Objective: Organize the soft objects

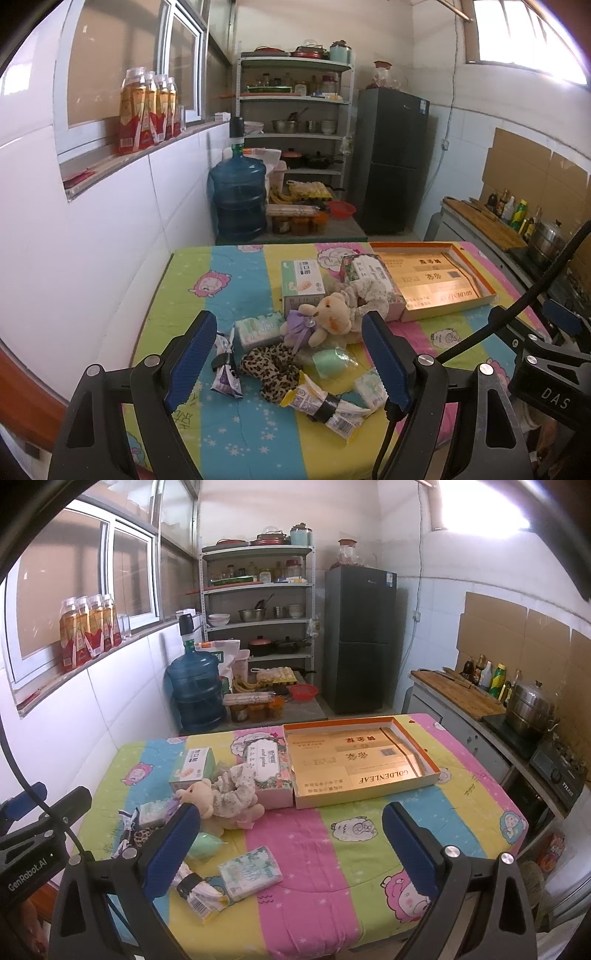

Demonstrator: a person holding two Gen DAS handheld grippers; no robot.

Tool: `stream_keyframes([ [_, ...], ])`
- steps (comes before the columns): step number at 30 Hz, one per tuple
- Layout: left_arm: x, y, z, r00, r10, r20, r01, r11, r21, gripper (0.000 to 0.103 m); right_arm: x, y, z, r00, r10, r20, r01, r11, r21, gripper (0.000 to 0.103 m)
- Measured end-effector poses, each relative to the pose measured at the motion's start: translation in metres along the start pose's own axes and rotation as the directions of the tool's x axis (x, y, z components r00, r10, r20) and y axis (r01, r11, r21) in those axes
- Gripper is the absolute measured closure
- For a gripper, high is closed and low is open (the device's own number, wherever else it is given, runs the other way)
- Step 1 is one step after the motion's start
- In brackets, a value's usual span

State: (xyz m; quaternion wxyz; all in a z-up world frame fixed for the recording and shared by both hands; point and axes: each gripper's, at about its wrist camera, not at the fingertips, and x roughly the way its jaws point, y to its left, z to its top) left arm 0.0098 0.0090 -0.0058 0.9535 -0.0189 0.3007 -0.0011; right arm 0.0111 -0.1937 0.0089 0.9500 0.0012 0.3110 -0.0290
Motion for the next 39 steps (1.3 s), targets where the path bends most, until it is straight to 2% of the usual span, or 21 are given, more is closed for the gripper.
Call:
stream_keyframes([
  [39,0.0008,0.0038,-0.0023,1.0,0.003,0.0,-0.003,1.0,-0.01,0.021,0.0058,0.0056,-0.002,1.0,0.025,-0.018,-0.024,1.0,0.012,0.003],
])
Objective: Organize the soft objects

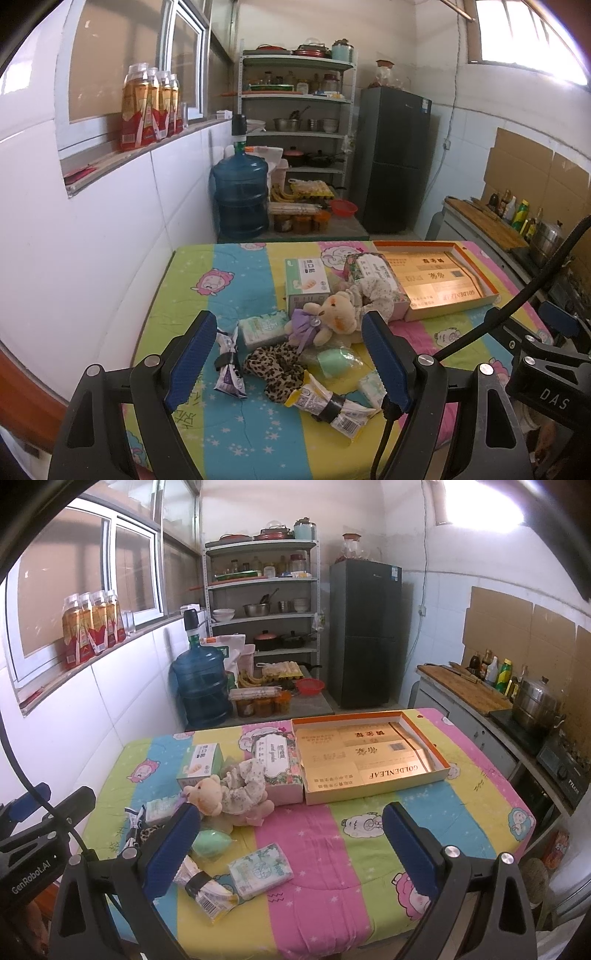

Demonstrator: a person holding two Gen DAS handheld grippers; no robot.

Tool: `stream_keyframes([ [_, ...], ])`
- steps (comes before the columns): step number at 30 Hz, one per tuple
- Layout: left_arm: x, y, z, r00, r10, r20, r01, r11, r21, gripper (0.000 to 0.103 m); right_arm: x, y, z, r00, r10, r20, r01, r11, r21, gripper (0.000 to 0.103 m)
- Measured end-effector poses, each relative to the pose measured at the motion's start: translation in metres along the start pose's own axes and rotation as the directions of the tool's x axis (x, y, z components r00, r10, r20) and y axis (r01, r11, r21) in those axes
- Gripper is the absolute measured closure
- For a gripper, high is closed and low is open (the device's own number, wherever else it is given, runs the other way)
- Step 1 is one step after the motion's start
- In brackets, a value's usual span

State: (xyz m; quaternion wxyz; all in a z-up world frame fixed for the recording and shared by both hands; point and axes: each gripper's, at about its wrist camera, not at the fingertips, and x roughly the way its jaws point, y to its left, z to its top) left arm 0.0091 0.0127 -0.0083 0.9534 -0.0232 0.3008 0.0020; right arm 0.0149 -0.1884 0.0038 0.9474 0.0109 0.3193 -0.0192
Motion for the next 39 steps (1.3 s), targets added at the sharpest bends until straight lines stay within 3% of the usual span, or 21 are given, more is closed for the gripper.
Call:
stream_keyframes([
  [26,0.015,0.008,0.008,1.0,0.021,-0.018,-0.022,0.999,-0.024,0.021,0.024,0.009,0.009,0.999,0.046,-0.029,-0.047,0.998,-0.031,0.003],
  [39,0.038,0.037,-0.004,0.999,0.035,-0.024,-0.037,0.997,-0.074,0.021,0.072,0.03,-0.005,0.974,0.211,-0.082,-0.219,0.97,-0.109,0.004],
])
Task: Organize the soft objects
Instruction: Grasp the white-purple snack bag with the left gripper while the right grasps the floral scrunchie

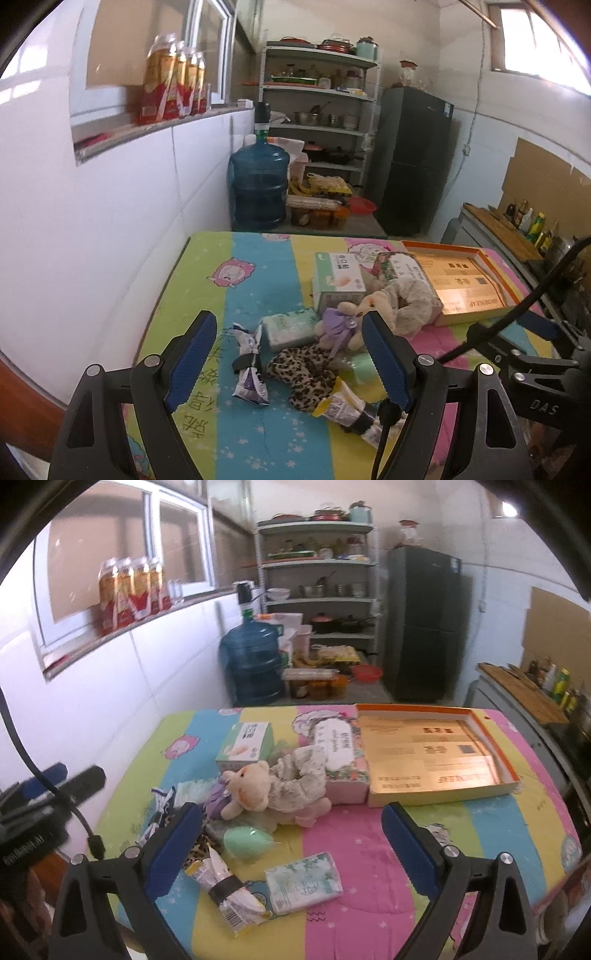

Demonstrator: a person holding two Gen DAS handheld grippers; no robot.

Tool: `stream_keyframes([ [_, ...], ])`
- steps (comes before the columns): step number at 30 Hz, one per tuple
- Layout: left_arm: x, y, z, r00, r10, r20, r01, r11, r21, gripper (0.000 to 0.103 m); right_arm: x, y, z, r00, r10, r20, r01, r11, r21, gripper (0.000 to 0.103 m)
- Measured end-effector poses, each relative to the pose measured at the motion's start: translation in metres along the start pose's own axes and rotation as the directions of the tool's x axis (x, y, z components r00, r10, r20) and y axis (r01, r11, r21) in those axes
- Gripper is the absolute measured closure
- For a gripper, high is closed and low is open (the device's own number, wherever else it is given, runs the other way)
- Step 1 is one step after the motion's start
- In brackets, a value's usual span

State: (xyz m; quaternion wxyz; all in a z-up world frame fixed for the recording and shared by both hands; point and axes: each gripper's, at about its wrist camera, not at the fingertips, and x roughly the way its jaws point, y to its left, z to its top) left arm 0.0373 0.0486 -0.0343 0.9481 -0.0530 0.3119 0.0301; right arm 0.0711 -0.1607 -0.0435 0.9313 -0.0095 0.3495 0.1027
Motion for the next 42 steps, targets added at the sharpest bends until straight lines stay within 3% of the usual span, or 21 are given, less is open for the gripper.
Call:
stream_keyframes([
  [7,0.021,0.031,-0.012,1.0,0.023,0.006,-0.022,0.999,-0.029,0.021,0.037,-0.006,0.001,1.0,0.005,-0.031,-0.006,1.0,-0.024,0.008],
  [14,0.059,0.058,-0.032,0.997,0.038,-0.063,-0.042,0.997,-0.066,0.021,0.069,-0.01,0.01,0.995,-0.051,-0.09,0.046,0.997,-0.055,0.016],
  [21,0.1,0.064,-0.047,0.99,0.042,-0.134,-0.052,0.996,-0.074,0.021,0.09,-0.017,0.014,0.993,-0.029,-0.118,0.022,0.998,-0.059,0.017],
  [24,0.115,0.064,-0.047,0.988,0.06,-0.14,-0.071,0.995,-0.075,0.021,0.099,-0.019,0.018,0.99,-0.026,-0.135,0.017,0.998,-0.061,0.025],
  [31,0.156,0.063,-0.049,0.98,0.076,-0.186,-0.084,0.996,-0.039,0.024,0.115,-0.03,0.023,0.987,-0.017,-0.16,0.009,0.999,-0.048,0.026],
  [37,0.177,0.072,-0.056,0.971,0.064,-0.231,-0.084,0.994,-0.077,0.028,0.13,-0.03,0.023,0.982,0.005,-0.188,-0.016,0.998,-0.059,0.034],
  [42,0.189,0.076,-0.062,0.966,0.05,-0.254,-0.077,0.993,-0.094,0.031,0.144,-0.027,0.021,0.973,0.041,-0.225,-0.055,0.997,-0.056,0.049],
])
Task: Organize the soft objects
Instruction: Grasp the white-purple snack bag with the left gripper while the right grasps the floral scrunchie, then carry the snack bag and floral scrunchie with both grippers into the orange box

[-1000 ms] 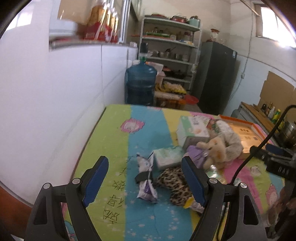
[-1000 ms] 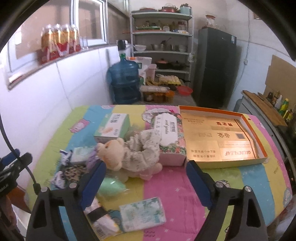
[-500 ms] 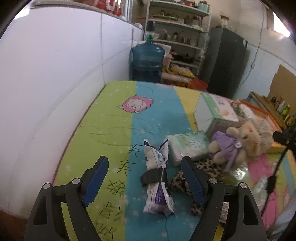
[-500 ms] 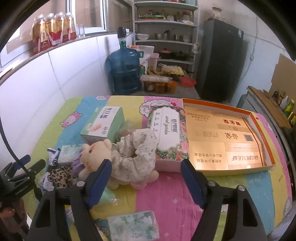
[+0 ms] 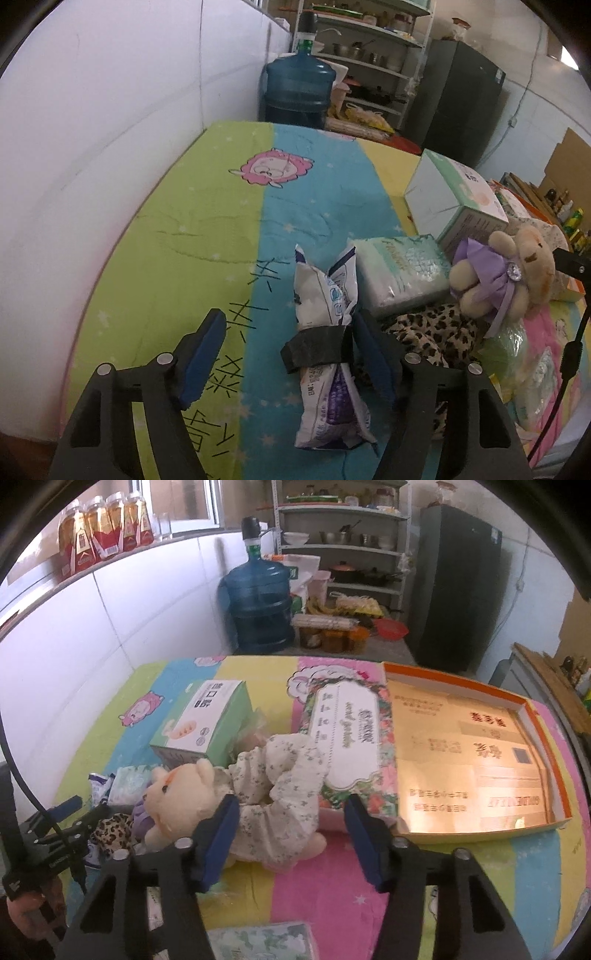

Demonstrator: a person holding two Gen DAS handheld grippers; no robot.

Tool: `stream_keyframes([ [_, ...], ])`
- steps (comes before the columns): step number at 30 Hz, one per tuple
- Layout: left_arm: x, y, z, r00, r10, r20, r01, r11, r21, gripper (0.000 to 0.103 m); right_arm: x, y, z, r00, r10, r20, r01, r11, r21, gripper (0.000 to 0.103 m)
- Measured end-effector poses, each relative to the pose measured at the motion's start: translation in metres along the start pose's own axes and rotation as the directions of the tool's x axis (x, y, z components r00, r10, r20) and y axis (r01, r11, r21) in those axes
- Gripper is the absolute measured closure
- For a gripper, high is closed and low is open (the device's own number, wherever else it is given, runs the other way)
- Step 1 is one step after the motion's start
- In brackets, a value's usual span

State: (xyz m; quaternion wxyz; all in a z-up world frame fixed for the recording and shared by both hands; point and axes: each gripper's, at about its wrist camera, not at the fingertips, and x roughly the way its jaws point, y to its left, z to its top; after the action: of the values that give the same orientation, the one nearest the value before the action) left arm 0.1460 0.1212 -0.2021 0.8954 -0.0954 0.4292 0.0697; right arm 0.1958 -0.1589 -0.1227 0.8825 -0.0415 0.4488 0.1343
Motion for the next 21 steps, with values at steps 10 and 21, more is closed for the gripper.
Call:
stream_keyframes([
  [10,0.002,-0.004,-0.005,1.0,0.0,-0.012,0.0,0.999,0.04,0.068,0.002,0.001,-0.002,0.998,0.06,-0.013,-0.061,0.998,-0.007,0.09],
  [21,-0.034,-0.006,0.004,0.996,-0.009,0.087,0.007,1.0,0.027,0.069,-0.025,-0.003,0.004,0.994,0.097,0.057,-0.097,0.995,-0.001,0.096],
])
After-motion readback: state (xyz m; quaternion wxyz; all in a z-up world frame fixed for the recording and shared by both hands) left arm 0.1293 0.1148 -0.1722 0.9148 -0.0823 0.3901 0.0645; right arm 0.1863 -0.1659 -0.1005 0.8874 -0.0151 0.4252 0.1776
